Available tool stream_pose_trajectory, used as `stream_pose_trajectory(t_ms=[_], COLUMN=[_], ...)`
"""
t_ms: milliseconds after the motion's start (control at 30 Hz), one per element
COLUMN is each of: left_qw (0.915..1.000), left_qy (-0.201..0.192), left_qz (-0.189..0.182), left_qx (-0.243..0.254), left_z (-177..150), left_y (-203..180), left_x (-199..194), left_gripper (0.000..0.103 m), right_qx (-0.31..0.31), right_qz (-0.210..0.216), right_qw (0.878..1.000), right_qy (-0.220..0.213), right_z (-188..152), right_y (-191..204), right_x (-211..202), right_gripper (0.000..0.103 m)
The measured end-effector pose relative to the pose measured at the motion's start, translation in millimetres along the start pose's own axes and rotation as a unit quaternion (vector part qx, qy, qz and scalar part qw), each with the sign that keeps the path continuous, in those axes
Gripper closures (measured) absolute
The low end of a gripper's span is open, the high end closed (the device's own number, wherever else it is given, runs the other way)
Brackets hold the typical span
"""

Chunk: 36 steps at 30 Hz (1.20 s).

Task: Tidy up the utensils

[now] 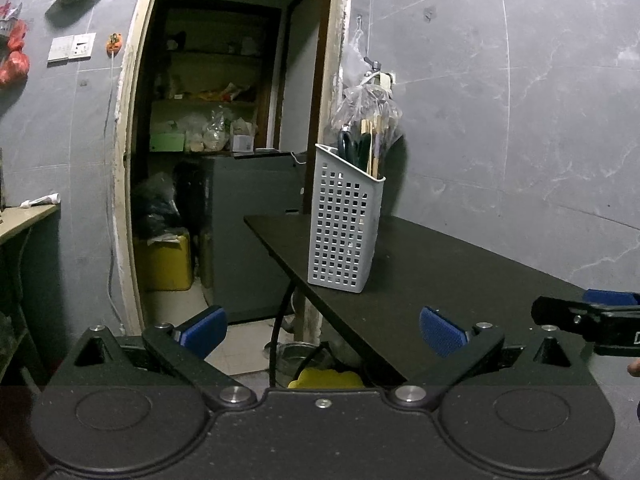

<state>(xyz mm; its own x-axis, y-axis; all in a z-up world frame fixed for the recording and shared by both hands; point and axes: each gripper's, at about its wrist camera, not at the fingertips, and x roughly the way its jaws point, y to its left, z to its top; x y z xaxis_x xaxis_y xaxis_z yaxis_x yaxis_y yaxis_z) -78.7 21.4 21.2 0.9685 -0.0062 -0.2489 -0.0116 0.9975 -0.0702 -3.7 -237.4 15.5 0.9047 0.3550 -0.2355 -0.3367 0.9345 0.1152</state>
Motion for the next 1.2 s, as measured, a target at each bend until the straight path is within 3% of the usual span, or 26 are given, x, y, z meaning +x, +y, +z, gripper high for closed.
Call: stream_pose_trajectory(t_ms=[1200], left_qw=[1.0000], left_qy=[-0.002], left_qz=[-0.002], left_qx=[0.009], left_z=[-3.5], left_y=[-0.1], left_x=[3.9], left_gripper=[0.001], right_qx=[0.000], right_qz=[-0.007], right_qw=[1.000], right_qy=[0.010], right_z=[-3.1], right_y=[-3.0], right_x=[8.8], right_gripper=[0.000])
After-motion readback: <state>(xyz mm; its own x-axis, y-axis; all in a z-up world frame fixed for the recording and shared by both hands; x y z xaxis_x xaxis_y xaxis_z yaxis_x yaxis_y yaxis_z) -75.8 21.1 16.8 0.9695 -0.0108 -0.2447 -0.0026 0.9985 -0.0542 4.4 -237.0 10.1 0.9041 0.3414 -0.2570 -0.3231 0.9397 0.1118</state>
